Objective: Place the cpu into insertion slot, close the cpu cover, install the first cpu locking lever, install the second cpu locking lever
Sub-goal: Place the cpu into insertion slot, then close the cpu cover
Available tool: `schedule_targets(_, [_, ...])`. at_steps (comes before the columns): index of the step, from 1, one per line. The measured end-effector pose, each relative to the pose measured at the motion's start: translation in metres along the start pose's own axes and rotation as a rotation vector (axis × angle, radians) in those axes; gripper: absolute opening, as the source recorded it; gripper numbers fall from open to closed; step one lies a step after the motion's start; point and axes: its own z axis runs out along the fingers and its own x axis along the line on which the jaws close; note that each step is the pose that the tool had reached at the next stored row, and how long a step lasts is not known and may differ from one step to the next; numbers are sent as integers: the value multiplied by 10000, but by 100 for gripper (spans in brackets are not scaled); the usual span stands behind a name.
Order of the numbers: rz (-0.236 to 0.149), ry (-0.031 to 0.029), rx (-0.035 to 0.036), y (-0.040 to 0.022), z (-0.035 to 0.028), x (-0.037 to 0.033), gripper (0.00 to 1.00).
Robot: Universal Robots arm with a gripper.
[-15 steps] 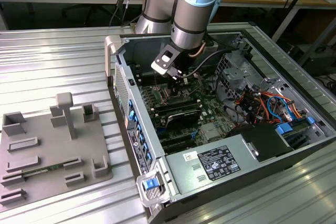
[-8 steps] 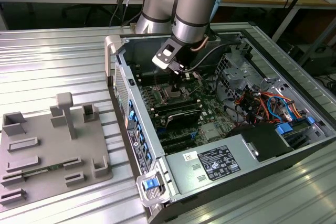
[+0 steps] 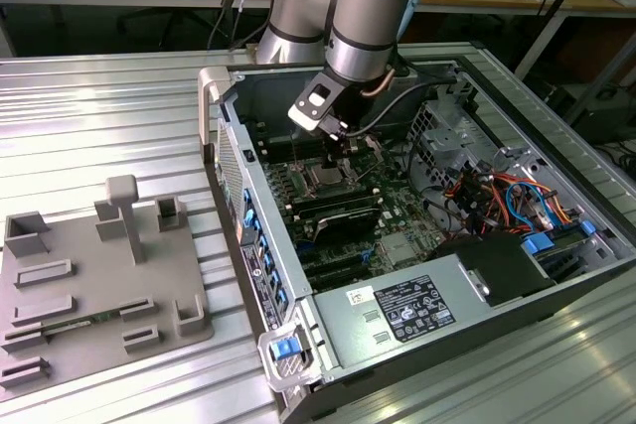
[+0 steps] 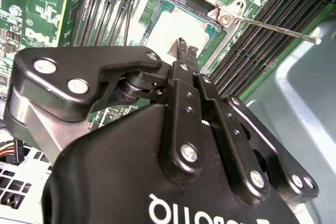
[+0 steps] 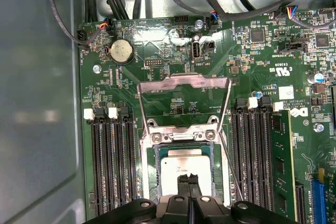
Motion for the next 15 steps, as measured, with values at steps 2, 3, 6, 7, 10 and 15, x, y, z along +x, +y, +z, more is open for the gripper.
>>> schedule_targets(2, [-1, 0, 0, 0, 0, 0, 11])
schedule_targets(3, [0, 0, 0, 0, 0, 0, 11])
schedule_targets(6, [0, 0, 0, 0, 0, 1, 11])
schedule_targets(7, [-1, 0, 0, 0, 0, 1, 11])
schedule_targets(10, [-1, 0, 0, 0, 0, 2, 11])
schedule_targets(15, [0, 0, 0, 27, 1, 4, 11])
